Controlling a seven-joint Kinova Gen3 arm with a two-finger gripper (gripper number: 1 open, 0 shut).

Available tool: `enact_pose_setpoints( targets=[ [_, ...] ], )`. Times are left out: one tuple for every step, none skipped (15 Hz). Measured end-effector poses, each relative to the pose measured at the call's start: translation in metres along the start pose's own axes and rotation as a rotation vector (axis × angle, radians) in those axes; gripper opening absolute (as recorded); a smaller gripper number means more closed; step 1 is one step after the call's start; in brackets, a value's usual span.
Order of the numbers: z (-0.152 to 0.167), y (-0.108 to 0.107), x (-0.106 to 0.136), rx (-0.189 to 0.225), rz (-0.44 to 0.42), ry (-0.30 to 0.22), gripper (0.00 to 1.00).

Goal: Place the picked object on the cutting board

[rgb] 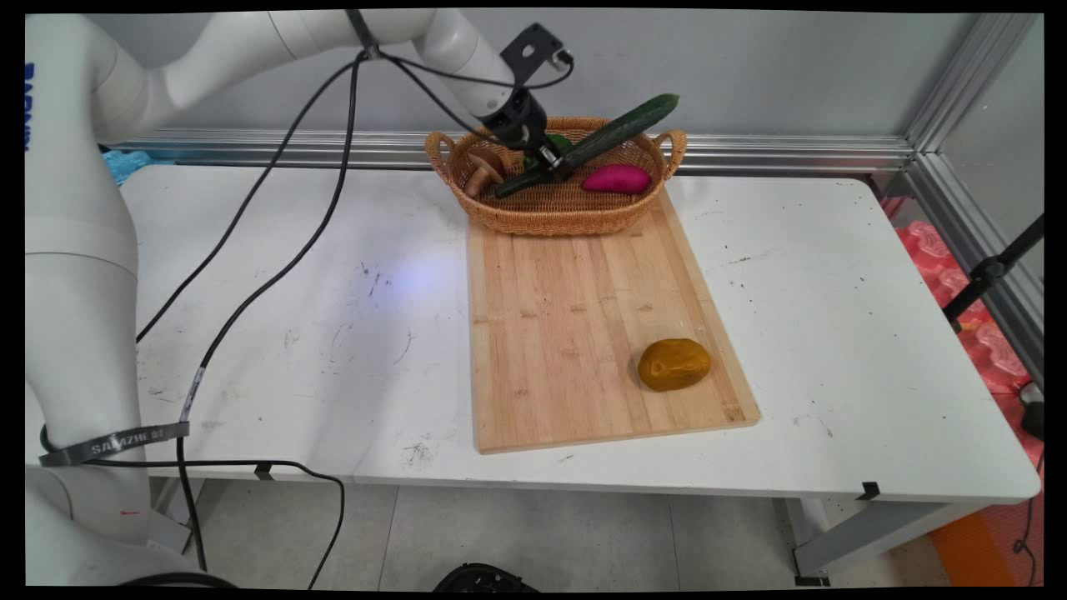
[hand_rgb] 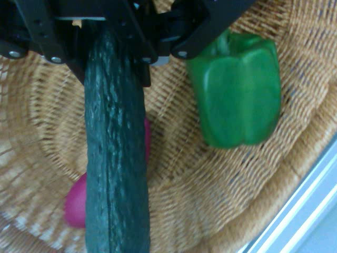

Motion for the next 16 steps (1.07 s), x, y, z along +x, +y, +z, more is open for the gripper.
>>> enact_pose_setpoints(
  targets=[
    [-0.007, 0.003, 0.006, 0.0, 0.004, 0.003, 0.0],
    [-0.015, 0.007, 0.013, 0.001, 0.011, 0.01, 0.0],
    [-0.023, 0.012, 0.022, -0.001, 0.019, 0.017, 0.0],
    [-0.03, 0.016, 0.029, -0.003, 0.026, 0.023, 0.0],
    [-0.037, 0.022, 0.036, -0.008, 0.037, 0.03, 0.0],
    [-0.044, 0.03, 0.044, -0.017, 0.048, 0.035, 0.0],
    [-0.051, 0.037, 0.05, -0.026, 0.056, 0.04, 0.0],
    [-0.055, 0.042, 0.054, -0.033, 0.062, 0.042, 0.0],
    [-0.06, 0.05, 0.06, -0.044, 0.07, 0.044, 0.0],
    [-0.064, 0.056, 0.063, -0.052, 0.074, 0.045, 0.0],
    [-0.069, 0.064, 0.066, -0.063, 0.081, 0.044, 0.0],
    [-0.075, 0.074, 0.068, -0.078, 0.085, 0.042, 0.0],
    [-0.08, 0.085, 0.069, -0.092, 0.09, 0.038, 0.0],
    [-0.085, 0.096, 0.068, -0.106, 0.097, 0.032, 0.0],
    [-0.088, 0.105, 0.066, -0.118, 0.101, 0.026, 0.0],
    [-0.092, 0.116, 0.062, -0.131, 0.105, 0.016, 0.0]
  ],
)
